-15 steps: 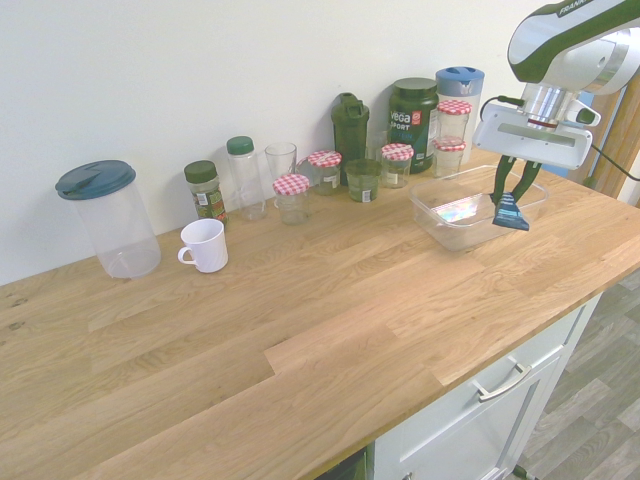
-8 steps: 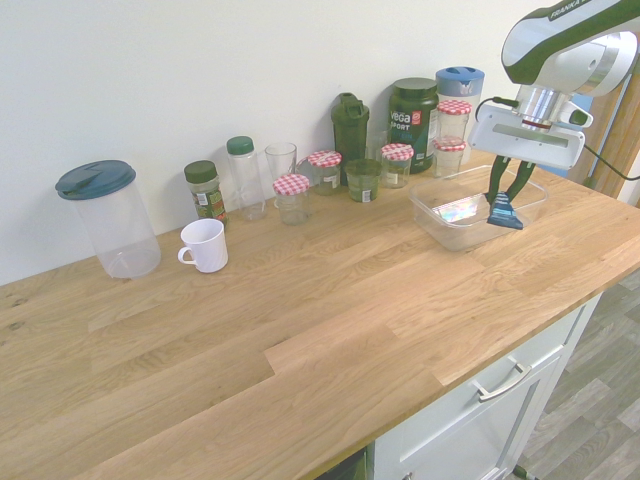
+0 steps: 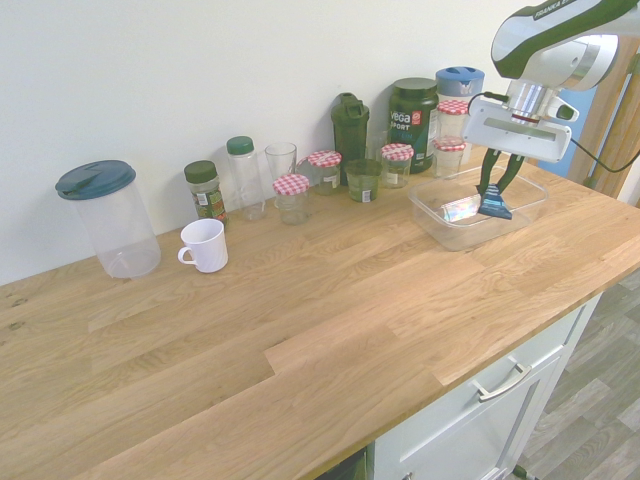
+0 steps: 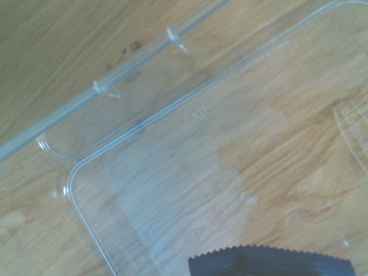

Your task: Put the protein bar into the container

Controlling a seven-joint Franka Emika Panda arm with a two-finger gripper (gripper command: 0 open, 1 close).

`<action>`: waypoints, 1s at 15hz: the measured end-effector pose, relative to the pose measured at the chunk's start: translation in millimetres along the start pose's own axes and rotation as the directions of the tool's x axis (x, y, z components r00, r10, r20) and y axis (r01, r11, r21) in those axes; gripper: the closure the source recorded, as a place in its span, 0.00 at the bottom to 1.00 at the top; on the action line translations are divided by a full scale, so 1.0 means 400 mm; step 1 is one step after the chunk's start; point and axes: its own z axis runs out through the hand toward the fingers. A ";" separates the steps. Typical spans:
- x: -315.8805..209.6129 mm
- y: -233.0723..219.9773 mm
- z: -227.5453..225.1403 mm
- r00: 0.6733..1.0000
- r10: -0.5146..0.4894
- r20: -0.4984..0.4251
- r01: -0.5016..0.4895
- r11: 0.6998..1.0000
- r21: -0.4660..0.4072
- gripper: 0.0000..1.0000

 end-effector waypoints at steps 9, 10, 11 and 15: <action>0.049 -0.053 0.024 1.000 0.005 0.013 -0.004 1.000 -0.016 1.00; 0.051 -0.057 0.026 1.000 0.004 0.014 -0.003 1.000 -0.018 1.00; 0.052 -0.060 0.031 1.000 0.003 0.016 -0.003 1.000 -0.020 1.00; 0.057 -0.072 0.056 1.000 0.001 0.022 -0.001 0.999 -0.032 1.00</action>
